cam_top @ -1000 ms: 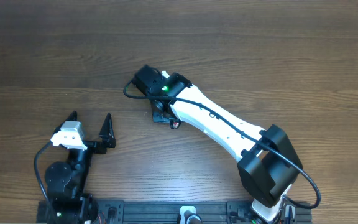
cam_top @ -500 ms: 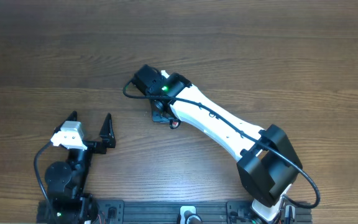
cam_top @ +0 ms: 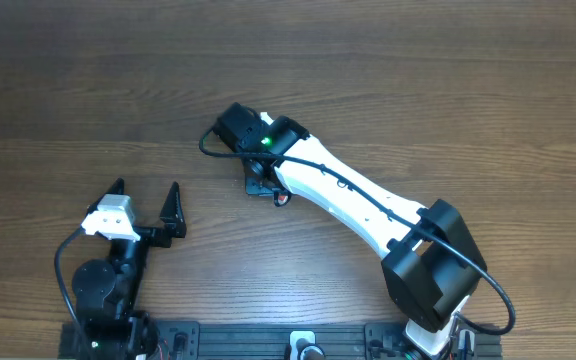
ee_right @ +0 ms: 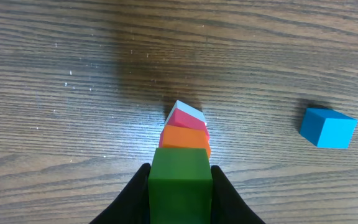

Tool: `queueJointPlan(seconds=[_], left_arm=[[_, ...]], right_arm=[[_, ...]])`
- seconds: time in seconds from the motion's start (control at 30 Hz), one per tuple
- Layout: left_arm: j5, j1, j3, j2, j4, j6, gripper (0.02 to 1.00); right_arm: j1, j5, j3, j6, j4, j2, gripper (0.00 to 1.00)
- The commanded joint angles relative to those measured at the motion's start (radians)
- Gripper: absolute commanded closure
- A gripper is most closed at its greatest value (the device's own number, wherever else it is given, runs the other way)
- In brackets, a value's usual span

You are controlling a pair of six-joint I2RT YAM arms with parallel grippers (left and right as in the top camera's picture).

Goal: Stack Cubes

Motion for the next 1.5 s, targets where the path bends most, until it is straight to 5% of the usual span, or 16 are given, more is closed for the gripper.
queueJointPlan(seconds=[0.03, 0.43, 0.93, 1.0, 1.1, 1.5], left_arm=[[0.002, -0.003, -0.009, -0.005, 0.003, 0.014, 0.018], [0.002, -0.003, -0.009, -0.006, 0.003, 0.014, 0.018], [0.002, -0.003, -0.009, -0.005, 0.003, 0.014, 0.018], [0.002, -0.003, -0.009, -0.005, 0.003, 0.014, 0.023], [0.002, -0.003, -0.009, -0.005, 0.003, 0.014, 0.018], [0.002, -0.003, -0.009, -0.005, 0.003, 0.015, 0.018]], right_arm=[[-0.013, 0.003, 0.014, -0.005, 0.002, 0.015, 0.882], [-0.013, 0.003, -0.001, -0.005, 0.007, 0.016, 0.730], [-0.014, 0.003, -0.003, -0.005, 0.007, 0.016, 0.663], [-0.016, 0.004, -0.003, -0.005, 0.008, 0.016, 0.538], [-0.018, 0.004, -0.003, -0.006, 0.009, 0.016, 0.009], [-0.106, 0.029, 0.039, -0.090, -0.029, -0.111, 0.009]])
